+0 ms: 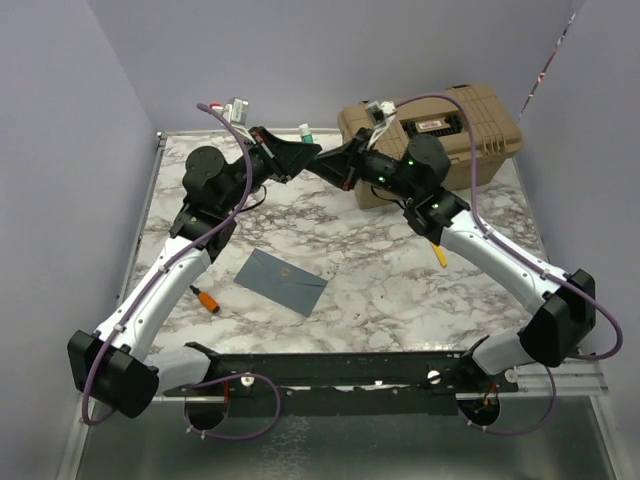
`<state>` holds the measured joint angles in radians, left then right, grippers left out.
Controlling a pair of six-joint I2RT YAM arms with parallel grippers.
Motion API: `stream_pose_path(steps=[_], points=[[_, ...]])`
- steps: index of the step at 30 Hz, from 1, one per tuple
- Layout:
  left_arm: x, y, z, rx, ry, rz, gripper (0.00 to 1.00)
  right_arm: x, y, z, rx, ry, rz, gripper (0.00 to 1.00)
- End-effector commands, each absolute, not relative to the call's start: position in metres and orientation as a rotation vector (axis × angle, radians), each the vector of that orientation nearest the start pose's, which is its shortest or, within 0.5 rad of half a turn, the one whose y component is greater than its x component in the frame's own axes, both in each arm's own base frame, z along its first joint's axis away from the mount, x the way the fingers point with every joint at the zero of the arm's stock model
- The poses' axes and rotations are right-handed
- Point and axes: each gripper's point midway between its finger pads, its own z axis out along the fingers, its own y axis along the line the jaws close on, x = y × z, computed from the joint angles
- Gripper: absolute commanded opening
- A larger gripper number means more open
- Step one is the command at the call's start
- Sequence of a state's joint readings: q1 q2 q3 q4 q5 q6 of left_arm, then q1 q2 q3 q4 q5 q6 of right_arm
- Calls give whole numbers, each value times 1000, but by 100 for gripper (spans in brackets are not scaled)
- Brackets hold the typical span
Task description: Place the letter into the envelope and seal it
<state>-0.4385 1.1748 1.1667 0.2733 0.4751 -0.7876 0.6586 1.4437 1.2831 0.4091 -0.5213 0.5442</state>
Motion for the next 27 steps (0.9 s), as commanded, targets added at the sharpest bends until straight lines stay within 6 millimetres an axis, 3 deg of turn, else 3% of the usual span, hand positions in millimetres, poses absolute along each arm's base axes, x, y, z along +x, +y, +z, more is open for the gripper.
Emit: stream_pose_path(steps=[1,5,10,13,16,22,24,27], points=[[343,-255,375,-147,1681,-1246,0,386,333,297,-518,1734,630,0],[363,-252,358,-340,1737,-1243,0,420,309,277,-457,1747,261,0],[373,-263,358,-425,1772,-1319,0,429,310,252,-504,1792,0,0],[374,-264,358,-402,1775,-1312,0,424,316,243,-510,1847,47,0],[372,-260,353,-362,1781,-1256,0,404,327,253,-488,1870,224,1],[351,-265,365,-20,1748,-1198,0,344,353,310,-526,1850,704,64],[344,-266,369,62,1731,-1194,0,330,351,320,-517,1852,782,74],[332,-270,377,170,1694,-1217,0,308,340,338,-490,1828,916,77]])
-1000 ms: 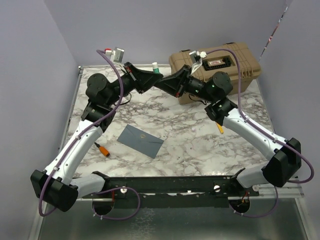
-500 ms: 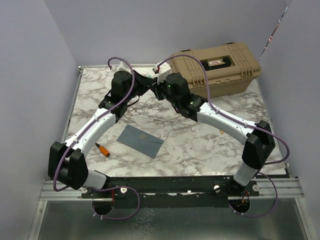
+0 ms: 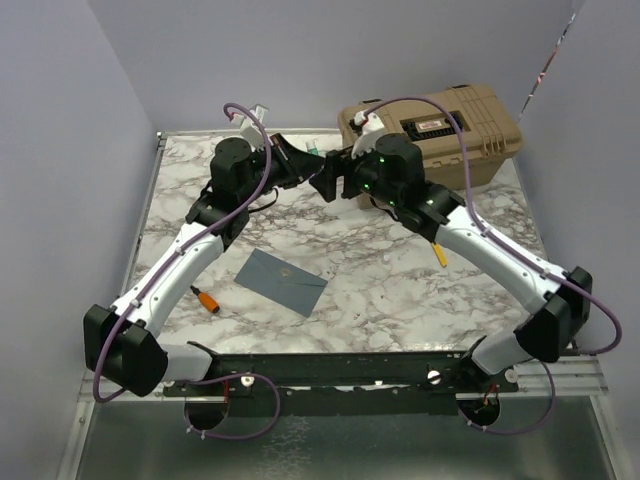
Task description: Place the letter into the envelope and seal it
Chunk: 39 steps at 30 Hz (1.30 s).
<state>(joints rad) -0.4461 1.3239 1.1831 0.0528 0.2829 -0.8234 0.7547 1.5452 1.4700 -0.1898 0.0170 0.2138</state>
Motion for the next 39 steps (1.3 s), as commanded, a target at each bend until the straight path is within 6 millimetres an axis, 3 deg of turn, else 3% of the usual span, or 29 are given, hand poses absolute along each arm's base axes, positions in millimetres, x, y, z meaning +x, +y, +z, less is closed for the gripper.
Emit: stream_pose_path(steps=[1,6,11,14,16,17,19,25,33,39], points=[[326,-272,381,210,1673,-1239,0,298,337,341,-491,1810,977,77],[285,-281,416,446,1503,-1367,0,254,326,365,-514,1578,1283,72],[249,-282,448,598,1376,-1469,0,231,323,383,-461,1439,1512,41],[226,-283,464,663,1308,-1562,0,219,324,394,-437,1359,1653,42],[218,-281,471,681,1281,-1581,0,214,324,402,-434,1304,1699,54],[217,-280,473,681,1273,-1582,0,212,323,407,-440,1276,1712,63],[213,-280,475,689,1264,-1585,0,212,325,415,-452,1246,1726,70],[208,-280,474,708,1250,-1596,0,210,330,435,-508,1188,1759,71],[209,-281,469,717,1257,-1599,0,207,334,441,-560,1138,1784,52],[209,-282,468,717,1259,-1598,0,208,336,444,-562,1103,1796,47]])
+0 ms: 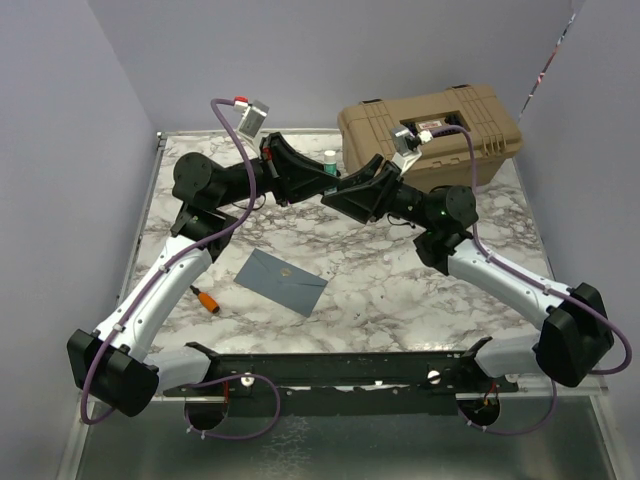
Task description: Place the letter into the envelope and seal it
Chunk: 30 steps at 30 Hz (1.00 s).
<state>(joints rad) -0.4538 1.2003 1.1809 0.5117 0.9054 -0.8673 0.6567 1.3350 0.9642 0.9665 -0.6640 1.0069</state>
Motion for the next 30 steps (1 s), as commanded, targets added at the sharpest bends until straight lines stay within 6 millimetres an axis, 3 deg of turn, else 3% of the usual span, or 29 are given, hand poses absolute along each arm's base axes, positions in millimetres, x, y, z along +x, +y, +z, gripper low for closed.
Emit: stream_pose_path(steps=[1,6,8,12,14,18,26,30], points=[[209,-282,467,716,1259,-1597,0,208,335,445,-566,1092,1799,47],[208,-281,466,711,1260,-1597,0,209,337,447,-570,1085,1809,42],[209,-281,468,706,1255,-1593,0,209,338,448,-575,1083,1817,32],[215,-280,475,659,1245,-1579,0,213,347,442,-618,1139,1810,2],[222,-278,485,590,1234,-1571,0,224,353,430,-607,1235,1765,1],[245,-277,488,380,1269,-1592,0,257,359,414,-602,1354,1513,0],[290,-267,469,24,1369,-1540,0,354,351,356,-546,1592,776,1],[312,-262,454,-135,1442,-1492,0,379,346,345,-508,1612,514,0]])
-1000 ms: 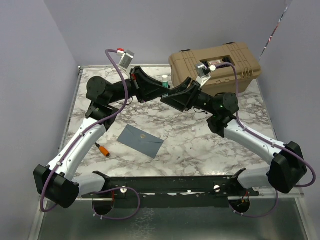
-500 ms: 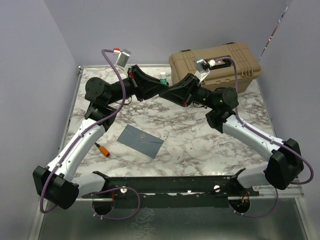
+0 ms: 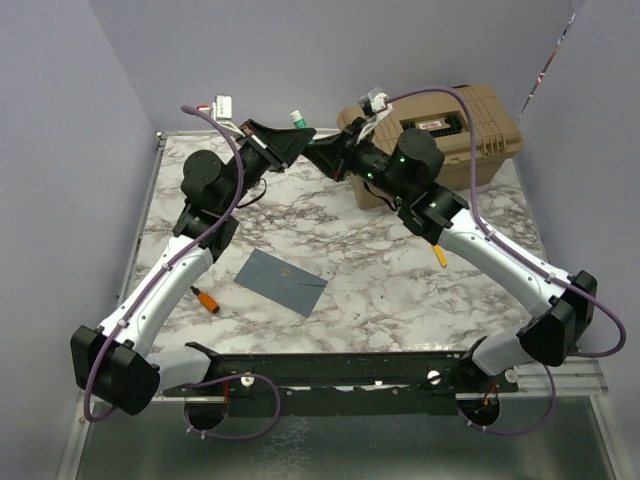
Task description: Place the letter into the envelope and seal it
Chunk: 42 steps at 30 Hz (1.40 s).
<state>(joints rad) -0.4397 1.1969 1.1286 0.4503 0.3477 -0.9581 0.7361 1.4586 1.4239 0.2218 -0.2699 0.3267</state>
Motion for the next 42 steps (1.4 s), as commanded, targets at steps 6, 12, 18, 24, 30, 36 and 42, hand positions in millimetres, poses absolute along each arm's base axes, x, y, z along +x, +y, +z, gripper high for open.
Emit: stream_pose_path(steps=[6,12,18,24,30,36,42], points=[[320,-258,446,-136,1473,-1410,0,371,364,349,-510,1617,578,0],[320,-247,431,63,1460,-1153,0,327,368,365,-538,1604,821,51],[317,-227,410,255,1372,-878,0,287,340,336,-618,1669,845,70],[285,-228,412,579,1106,-722,0,273,298,295,-464,1839,760,71],[270,-238,410,715,1030,-728,0,277,271,254,-183,2043,666,71],[267,-241,404,733,1037,-749,0,288,243,224,81,2202,522,70],[264,-239,387,675,1108,-813,0,299,191,162,297,2454,305,69]])
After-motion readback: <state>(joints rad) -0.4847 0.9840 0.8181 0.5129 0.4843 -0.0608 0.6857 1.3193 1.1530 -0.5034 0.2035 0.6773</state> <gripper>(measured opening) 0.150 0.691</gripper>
